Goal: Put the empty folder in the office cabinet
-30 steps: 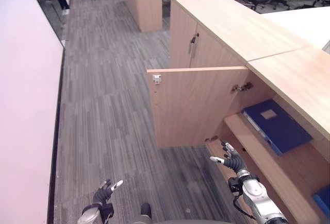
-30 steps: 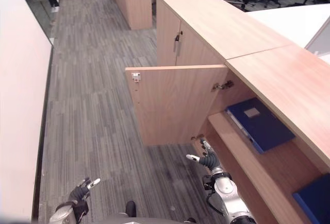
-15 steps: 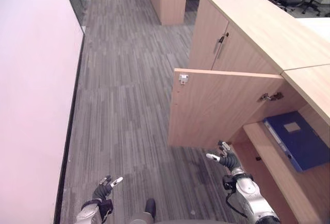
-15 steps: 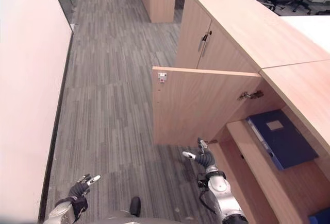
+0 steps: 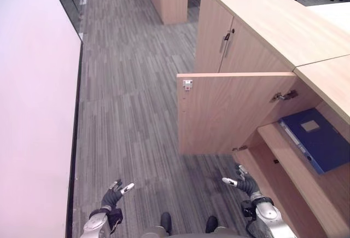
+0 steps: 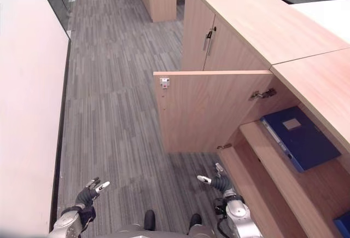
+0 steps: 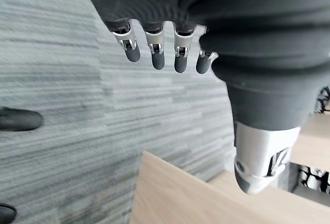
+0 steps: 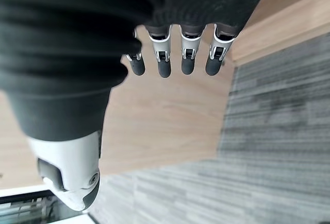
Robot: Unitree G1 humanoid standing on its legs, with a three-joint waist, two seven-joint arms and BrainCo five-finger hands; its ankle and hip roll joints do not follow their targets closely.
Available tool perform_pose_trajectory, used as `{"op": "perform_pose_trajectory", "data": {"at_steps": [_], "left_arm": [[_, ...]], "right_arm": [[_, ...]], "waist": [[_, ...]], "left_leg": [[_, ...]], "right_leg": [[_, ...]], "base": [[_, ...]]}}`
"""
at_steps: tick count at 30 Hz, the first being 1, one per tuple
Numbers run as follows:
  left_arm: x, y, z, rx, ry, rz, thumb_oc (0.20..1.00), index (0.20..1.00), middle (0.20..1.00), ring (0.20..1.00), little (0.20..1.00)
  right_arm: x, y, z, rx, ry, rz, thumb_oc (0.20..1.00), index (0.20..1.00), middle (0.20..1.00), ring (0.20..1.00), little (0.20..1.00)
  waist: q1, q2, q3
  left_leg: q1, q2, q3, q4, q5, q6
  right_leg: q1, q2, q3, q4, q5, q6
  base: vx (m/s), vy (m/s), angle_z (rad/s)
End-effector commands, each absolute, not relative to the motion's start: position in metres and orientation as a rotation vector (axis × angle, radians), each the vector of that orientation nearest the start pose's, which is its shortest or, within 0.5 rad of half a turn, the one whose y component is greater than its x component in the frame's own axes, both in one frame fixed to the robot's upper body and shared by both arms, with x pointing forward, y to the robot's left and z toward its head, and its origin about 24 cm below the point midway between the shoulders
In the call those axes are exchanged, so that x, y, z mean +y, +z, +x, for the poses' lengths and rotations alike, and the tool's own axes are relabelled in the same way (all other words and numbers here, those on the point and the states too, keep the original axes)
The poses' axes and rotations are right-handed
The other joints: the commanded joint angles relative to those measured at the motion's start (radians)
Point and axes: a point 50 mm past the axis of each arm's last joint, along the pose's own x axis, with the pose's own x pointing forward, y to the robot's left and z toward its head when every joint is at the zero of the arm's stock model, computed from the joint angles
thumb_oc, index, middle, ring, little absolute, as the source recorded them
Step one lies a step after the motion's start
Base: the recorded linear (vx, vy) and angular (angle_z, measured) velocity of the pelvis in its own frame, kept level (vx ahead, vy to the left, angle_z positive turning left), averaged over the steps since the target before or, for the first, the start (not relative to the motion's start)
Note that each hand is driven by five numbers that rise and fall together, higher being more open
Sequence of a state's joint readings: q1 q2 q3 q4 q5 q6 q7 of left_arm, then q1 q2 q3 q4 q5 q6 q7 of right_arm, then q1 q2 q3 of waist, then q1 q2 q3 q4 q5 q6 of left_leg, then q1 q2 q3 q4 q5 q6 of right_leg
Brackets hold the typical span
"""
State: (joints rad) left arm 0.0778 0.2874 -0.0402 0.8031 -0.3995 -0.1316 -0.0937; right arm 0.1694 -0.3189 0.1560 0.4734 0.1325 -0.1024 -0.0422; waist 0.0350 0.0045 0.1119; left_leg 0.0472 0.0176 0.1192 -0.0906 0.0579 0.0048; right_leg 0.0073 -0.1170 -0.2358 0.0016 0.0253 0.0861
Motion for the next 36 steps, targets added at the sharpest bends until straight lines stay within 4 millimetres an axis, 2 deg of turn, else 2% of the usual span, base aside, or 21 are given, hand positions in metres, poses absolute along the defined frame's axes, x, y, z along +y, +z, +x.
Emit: {"op": "perform_pose_trajectory", "data": {"at_steps": [1,3,11,13,14,15,16,17,18,19,20,21,22,23,25,26,27,28,29,30,36], "left_arm": [[0.242,-0.087,0.193,0.544,0.115,-0.027,1.000,1.000,1.000,1.000,1.000],[0.241,-0.084,0.197,0.531,0.113,-0.027,1.000,1.000,1.000,1.000,1.000],[0.245,-0.045,0.250,0.343,0.157,-0.045,1.000,1.000,1.000,1.000,1.000],[0.246,-0.039,0.258,0.321,0.168,-0.055,1.000,1.000,1.000,1.000,1.000],[0.248,-0.031,0.267,0.289,0.173,-0.057,1.000,1.000,1.000,1.000,1.000],[0.248,-0.031,0.267,0.288,0.173,-0.057,1.000,1.000,1.000,1.000,1.000],[0.248,-0.016,0.282,0.238,0.169,-0.053,1.000,1.000,1.000,1.000,1.000],[0.248,-0.016,0.283,0.237,0.169,-0.053,1.000,1.000,1.000,1.000,1.000],[0.249,-0.010,0.288,0.218,0.169,-0.050,1.000,1.000,1.000,1.000,1.000],[0.251,-0.005,0.293,0.202,0.177,-0.042,1.000,1.000,1.000,1.000,1.000],[0.254,-0.002,0.295,0.195,0.190,-0.040,1.000,1.000,1.000,1.000,1.000],[0.254,-0.001,0.295,0.194,0.190,-0.040,1.000,1.000,1.000,1.000,1.000],[0.264,0.006,0.298,0.169,0.225,-0.048,1.000,1.000,1.000,1.000,1.000],[0.269,0.010,0.300,0.160,0.241,-0.050,1.000,1.000,1.000,1.000,1.000],[0.287,0.025,0.307,0.126,0.291,-0.041,1.000,1.000,1.000,1.000,1.000],[0.296,0.029,0.308,0.123,0.312,-0.035,1.000,1.000,1.000,1.000,1.000],[0.312,0.048,0.315,0.084,0.347,-0.015,1.000,1.000,1.000,1.000,1.000],[0.318,0.055,0.316,0.071,0.357,-0.007,1.000,1.000,1.000,1.000,1.000],[0.333,0.067,0.318,0.046,0.404,-0.020,1.000,1.000,1.000,1.000,1.000],[0.360,0.094,0.318,0.000,0.475,-0.002,1.000,1.000,1.000,1.000,1.000],[0.383,0.117,0.315,-0.003,0.522,0.085,1.000,1.000,1.000,1.000,1.000]], "right_arm": [[-0.219,-0.069,0.178,0.484,0.011,-0.252,1.000,1.000,1.000,1.000,1.000],[-0.219,-0.069,0.176,0.488,0.014,-0.252,1.000,1.000,1.000,1.000,1.000],[-0.217,-0.076,0.162,0.523,0.041,-0.236,1.000,1.000,1.000,1.000,1.000],[-0.216,-0.076,0.160,0.524,0.056,-0.234,1.000,1.000,1.000,1.000,1.000],[-0.217,-0.075,0.160,0.521,0.060,-0.234,1.000,1.000,1.000,1.000,1.000],[-0.217,-0.075,0.160,0.521,0.060,-0.234,1.000,1.000,1.000,1.000,1.000],[-0.220,-0.071,0.163,0.503,0.061,-0.227,1.000,1.000,1.000,1.000,1.000],[-0.220,-0.071,0.164,0.502,0.061,-0.226,1.000,1.000,1.000,1.000,1.000],[-0.221,-0.070,0.165,0.498,0.066,-0.234,1.000,1.000,1.000,1.000,1.000],[-0.224,-0.069,0.168,0.495,0.067,-0.247,1.000,1.000,1.000,1.000,1.000],[-0.225,-0.069,0.170,0.494,0.073,-0.259,1.000,1.000,1.000,1.000,1.000],[-0.225,-0.069,0.170,0.493,0.073,-0.259,1.000,1.000,1.000,1.000,1.000],[-0.227,-0.068,0.173,0.495,0.080,-0.267,1.000,1.000,1.000,1.000,1.000],[-0.228,-0.067,0.175,0.494,0.082,-0.274,1.000,1.000,1.000,1.000,1.000],[-0.228,-0.066,0.177,0.493,0.101,-0.283,1.000,1.000,1.000,1.000,1.000],[-0.229,-0.067,0.176,0.497,0.111,-0.287,1.000,1.000,1.000,1.000,1.000],[-0.228,-0.067,0.175,0.501,0.121,-0.296,1.000,1.000,1.000,1.000,1.000],[-0.226,-0.067,0.177,0.496,0.123,-0.292,1.000,1.000,1.000,1.000,1.000],[-0.221,-0.066,0.180,0.483,0.133,-0.273,1.000,1.000,1.000,1.000,1.000],[-0.207,-0.067,0.182,0.474,0.179,-0.247,1.000,1.000,1.000,1.000,1.000],[-0.198,-0.068,0.181,0.475,0.239,-0.263,1.000,1.000,1.000,1.000,1.000]], "waist": [[-0.010,-0.015,-0.041],[-0.014,-0.013,-0.043],[-0.080,0.010,-0.063],[-0.094,0.014,-0.061],[-0.111,0.016,-0.057],[-0.111,0.016,-0.057],[-0.131,0.005,-0.029],[-0.132,0.005,-0.029],[-0.130,-0.001,-0.018],[-0.127,-0.002,-0.008],[-0.120,-0.006,-0.004],[-0.121,-0.006,-0.002],[-0.104,-0.013,-0.004],[-0.096,-0.012,-0.004],[-0.095,-0.005,-0.008],[-0.099,-0.003,-0.014],[-0.113,0.000,-0.036],[-0.116,-0.002,-0.041],[-0.126,-0.008,-0.046],[-0.136,-0.027,-0.040],[-0.144,-0.061,-0.032]], "left_leg": [[0.031,0.012,0.031,0.031,-0.106,-0.037],[0.039,0.014,0.036,0.027,-0.106,-0.038],[0.086,0.033,0.070,0.020,-0.110,-0.058],[0.092,0.040,0.078,0.025,-0.112,-0.064],[0.084,0.051,0.081,0.062,-0.119,-0.072],[0.081,0.052,0.080,0.066,-0.121,-0.072],[0.006,0.090,0.098,0.227,-0.121,-0.107],[-0.001,0.093,0.096,0.237,-0.125,-0.109],[-0.038,0.110,0.090,0.308,-0.095,-0.126],[-0.072,0.121,0.063,0.367,-0.071,-0.146],[-0.084,0.115,0.024,0.371,-0.066,-0.151],[-0.084,0.114,0.024,0.372,-0.067,-0.151],[-0.090,0.097,-0.056,0.292,-0.104,-0.142],[-0.089,0.083,-0.102,0.244,-0.103,-0.135],[-0.087,0.073,-0.146,0.176,-0.090,-0.129],[-0.073,0.076,-0.139,0.141,-0.085,-0.125],[-0.045,0.077,-0.120,0.095,-0.075,-0.114],[-0.025,0.072,-0.107,0.071,-0.072,-0.109],[-0.005,0.067,-0.084,0.050,-0.070,-0.102],[0.028,0.059,-0.022,0.028,-0.076,-0.088],[0.051,0.058,0.038,0.018,-0.093,-0.073]], "right_leg": [[0.012,-0.060,0.060,0.014,-0.022,0.088],[0.019,-0.058,0.064,0.007,-0.022,0.088],[0.050,-0.041,0.106,-0.028,-0.024,0.082],[0.050,-0.036,0.117,-0.022,-0.031,0.078],[0.045,-0.030,0.130,-0.008,-0.043,0.071],[0.044,-0.030,0.129,-0.006,-0.044,0.070],[0.040,-0.029,0.146,0.004,-0.058,0.051],[0.038,-0.027,0.145,0.004,-0.057,0.050],[0.048,-0.027,0.152,-0.005,-0.056,0.042],[0.052,-0.019,0.159,-0.015,-0.054,0.035],[0.053,-0.018,0.171,-0.022,-0.056,0.036],[0.054,-0.018,0.170,-0.022,-0.057,0.036],[0.057,-0.020,0.200,-0.031,-0.060,0.048],[0.054,-0.015,0.216,-0.025,-0.059,0.051],[0.051,-0.006,0.242,-0.017,-0.065,0.056],[0.049,-0.003,0.250,-0.016,-0.066,0.060],[0.041,-0.006,0.261,-0.013,-0.064,0.070],[0.037,-0.007,0.272,-0.011,-0.061,0.076],[0.027,-0.012,0.287,-0.010,-0.052,0.087],[0.003,-0.020,0.332,-0.013,-0.027,0.113],[-0.030,-0.023,0.370,-0.013,-0.001,0.139]], "base": [[0.09,-0.071,-0.24],[0.06,-0.047,-0.15],[0.06,-0.050,-0.23],[0.03,-0.072,-0.11],[0.01,-0.059,-0.25],[-0.07,-0.122,-0.18],[-0.07,-0.080,-0.10],[-0.09,-0.097,0.03],[0.00,0.000,0.00],[-0.01,-0.004,-0.07],[0.01,0.015,-0.16],[0.08,0.052,-0.52],[0.13,0.051,-0.54],[0.15,0.076,-0.70],[0.10,0.100,-0.55],[0.14,0.184,-0.51],[0.15,0.169,-0.65],[0.16,0.223,-0.83],[0.08,0.268,-0.79],[0.05,0.234,-0.64],[0.00,0.093,-0.54]]}}
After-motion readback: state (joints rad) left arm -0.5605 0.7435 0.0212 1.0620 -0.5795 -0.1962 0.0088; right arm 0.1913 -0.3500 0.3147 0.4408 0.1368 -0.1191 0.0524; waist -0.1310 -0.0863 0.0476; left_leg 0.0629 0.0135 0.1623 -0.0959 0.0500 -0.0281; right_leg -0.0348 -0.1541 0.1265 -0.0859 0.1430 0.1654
